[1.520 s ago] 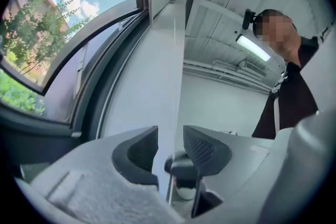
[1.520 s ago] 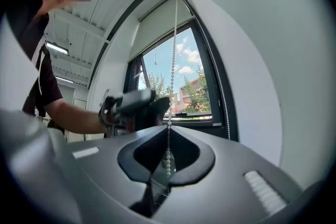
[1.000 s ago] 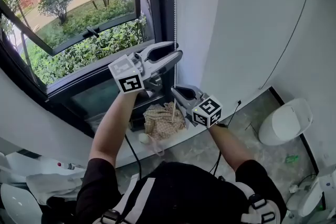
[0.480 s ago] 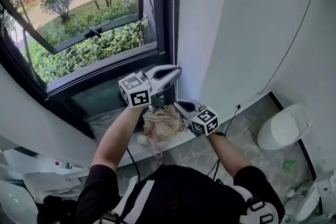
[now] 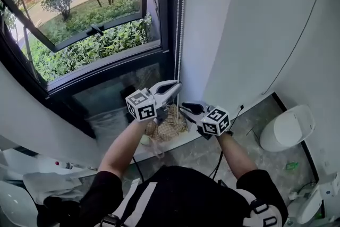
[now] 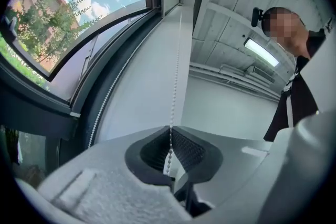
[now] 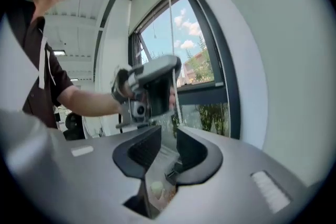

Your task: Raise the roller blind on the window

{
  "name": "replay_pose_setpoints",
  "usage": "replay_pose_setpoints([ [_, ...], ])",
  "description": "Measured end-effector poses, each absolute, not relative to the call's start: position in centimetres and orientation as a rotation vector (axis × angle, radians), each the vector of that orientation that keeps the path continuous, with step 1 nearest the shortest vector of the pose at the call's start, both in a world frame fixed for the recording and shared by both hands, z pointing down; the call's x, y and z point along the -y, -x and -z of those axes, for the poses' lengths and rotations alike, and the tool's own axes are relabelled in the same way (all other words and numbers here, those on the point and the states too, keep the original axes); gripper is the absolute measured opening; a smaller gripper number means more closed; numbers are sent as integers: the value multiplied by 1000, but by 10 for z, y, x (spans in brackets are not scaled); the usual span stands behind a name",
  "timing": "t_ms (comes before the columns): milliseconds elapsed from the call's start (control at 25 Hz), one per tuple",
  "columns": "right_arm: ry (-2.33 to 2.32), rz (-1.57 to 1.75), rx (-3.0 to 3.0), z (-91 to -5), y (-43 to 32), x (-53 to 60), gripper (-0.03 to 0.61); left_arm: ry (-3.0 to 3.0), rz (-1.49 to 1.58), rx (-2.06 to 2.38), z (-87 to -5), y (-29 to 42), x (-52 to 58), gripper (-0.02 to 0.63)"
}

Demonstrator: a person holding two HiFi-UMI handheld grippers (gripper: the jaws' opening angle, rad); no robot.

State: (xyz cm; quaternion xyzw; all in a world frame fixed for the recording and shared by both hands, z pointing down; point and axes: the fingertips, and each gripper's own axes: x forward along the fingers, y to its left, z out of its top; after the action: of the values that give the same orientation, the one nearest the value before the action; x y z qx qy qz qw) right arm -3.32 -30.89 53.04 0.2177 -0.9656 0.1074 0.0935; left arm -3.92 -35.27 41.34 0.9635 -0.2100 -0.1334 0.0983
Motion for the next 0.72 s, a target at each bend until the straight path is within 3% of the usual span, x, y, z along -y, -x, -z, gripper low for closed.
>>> replay_pose_setpoints([
  [440, -879, 84, 3173, -338, 34, 340, 105, -2798, 495, 657, -413, 50, 353, 14],
  [720, -928, 39, 3344, -275, 55, 347, 112, -2783, 532, 653, -411, 45, 335, 15],
])
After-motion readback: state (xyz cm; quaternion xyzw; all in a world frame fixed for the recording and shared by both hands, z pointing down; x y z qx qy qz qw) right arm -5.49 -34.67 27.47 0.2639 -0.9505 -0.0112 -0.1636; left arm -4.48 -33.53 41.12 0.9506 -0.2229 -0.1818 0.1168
